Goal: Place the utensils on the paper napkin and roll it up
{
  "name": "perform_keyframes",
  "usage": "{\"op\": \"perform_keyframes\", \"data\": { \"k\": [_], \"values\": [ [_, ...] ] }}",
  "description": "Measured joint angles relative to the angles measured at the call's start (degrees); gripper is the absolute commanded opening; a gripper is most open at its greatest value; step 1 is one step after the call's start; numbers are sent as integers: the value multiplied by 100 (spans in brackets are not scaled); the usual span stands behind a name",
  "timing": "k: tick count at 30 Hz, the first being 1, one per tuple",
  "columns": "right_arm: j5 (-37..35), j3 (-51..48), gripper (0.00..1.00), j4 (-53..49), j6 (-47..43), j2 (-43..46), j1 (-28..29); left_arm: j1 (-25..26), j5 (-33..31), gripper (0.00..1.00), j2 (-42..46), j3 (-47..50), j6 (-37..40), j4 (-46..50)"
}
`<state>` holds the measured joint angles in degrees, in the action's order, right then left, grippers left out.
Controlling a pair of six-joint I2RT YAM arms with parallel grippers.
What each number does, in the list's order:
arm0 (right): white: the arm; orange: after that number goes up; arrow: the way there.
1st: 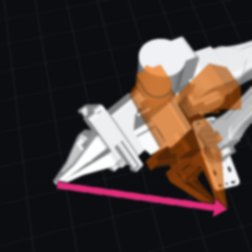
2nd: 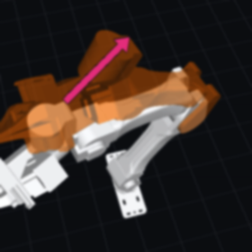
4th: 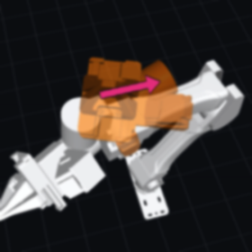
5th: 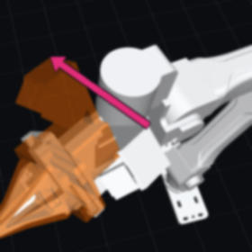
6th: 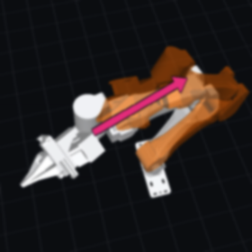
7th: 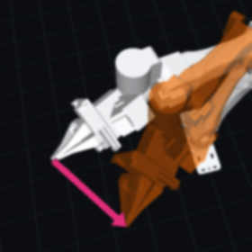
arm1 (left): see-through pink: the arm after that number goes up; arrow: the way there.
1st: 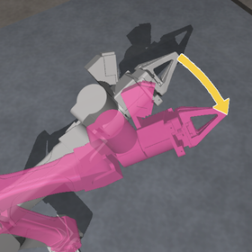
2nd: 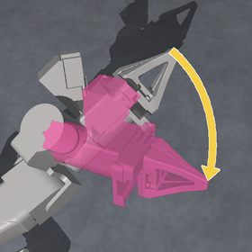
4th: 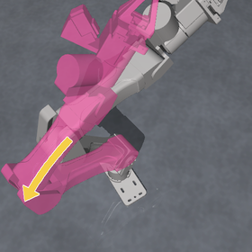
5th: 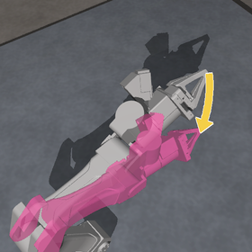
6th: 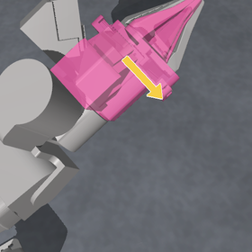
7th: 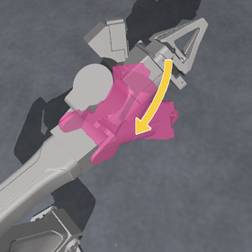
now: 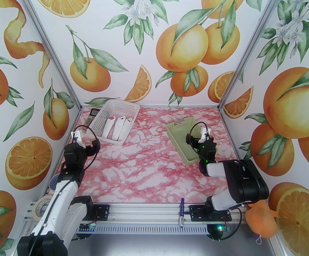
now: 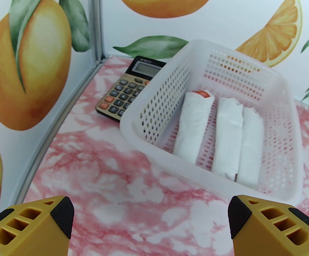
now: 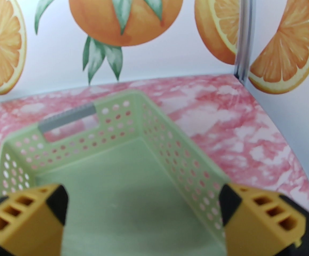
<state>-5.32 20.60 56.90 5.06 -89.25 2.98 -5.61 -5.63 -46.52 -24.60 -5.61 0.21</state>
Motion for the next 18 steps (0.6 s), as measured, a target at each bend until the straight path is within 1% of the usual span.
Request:
{"op": "perform_keyframes", "data": {
  "k": [8,14,18],
  "values": [
    [-2,0,100,-195,-2,0,0,-2,-92,100,-439,0,210,-195],
    [-2,0,100,-195,-2,0,0,-2,-63,100,-863,20,376,-776],
    [0,0,100,-192,-2,0,0,-2,120,100,-1370,92,455,-1279]
  ]
}}
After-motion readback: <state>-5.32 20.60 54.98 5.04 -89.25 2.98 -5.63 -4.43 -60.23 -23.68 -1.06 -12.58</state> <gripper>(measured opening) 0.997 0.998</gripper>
